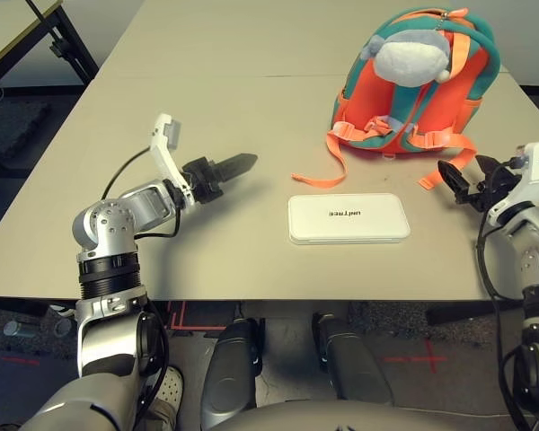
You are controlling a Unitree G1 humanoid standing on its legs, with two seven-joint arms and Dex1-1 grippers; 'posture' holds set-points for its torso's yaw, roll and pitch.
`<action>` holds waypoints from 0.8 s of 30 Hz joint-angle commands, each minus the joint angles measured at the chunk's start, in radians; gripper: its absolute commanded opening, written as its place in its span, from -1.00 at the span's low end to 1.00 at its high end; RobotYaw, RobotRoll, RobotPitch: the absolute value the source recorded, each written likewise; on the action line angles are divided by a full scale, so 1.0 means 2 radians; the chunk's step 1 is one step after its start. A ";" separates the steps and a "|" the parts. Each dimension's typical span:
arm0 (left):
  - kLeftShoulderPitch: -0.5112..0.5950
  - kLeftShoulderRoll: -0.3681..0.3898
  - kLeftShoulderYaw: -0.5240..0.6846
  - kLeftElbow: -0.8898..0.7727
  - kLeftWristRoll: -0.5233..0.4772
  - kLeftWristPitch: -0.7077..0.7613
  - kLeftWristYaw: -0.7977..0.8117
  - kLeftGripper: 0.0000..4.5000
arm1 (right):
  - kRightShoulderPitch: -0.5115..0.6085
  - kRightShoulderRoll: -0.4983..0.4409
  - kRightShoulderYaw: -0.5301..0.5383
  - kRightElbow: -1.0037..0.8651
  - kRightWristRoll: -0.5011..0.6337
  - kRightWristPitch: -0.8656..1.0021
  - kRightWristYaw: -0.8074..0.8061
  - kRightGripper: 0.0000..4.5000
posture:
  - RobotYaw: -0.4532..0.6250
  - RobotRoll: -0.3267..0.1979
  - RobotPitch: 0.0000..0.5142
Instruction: Put the pencil case into the backpack and zip it.
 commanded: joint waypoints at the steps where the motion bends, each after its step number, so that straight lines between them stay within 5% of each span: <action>1: -0.013 -0.001 -0.001 0.037 -0.015 0.037 -0.018 0.98 | 0.008 -0.006 0.002 -0.011 -0.006 0.006 0.001 1.00 | -0.36 0.25 -0.36; 24: -0.074 0.020 -0.124 0.209 0.076 0.024 -0.169 0.98 | 0.033 -0.019 0.008 -0.019 -0.012 0.008 0.006 1.00 | -0.41 0.25 -0.35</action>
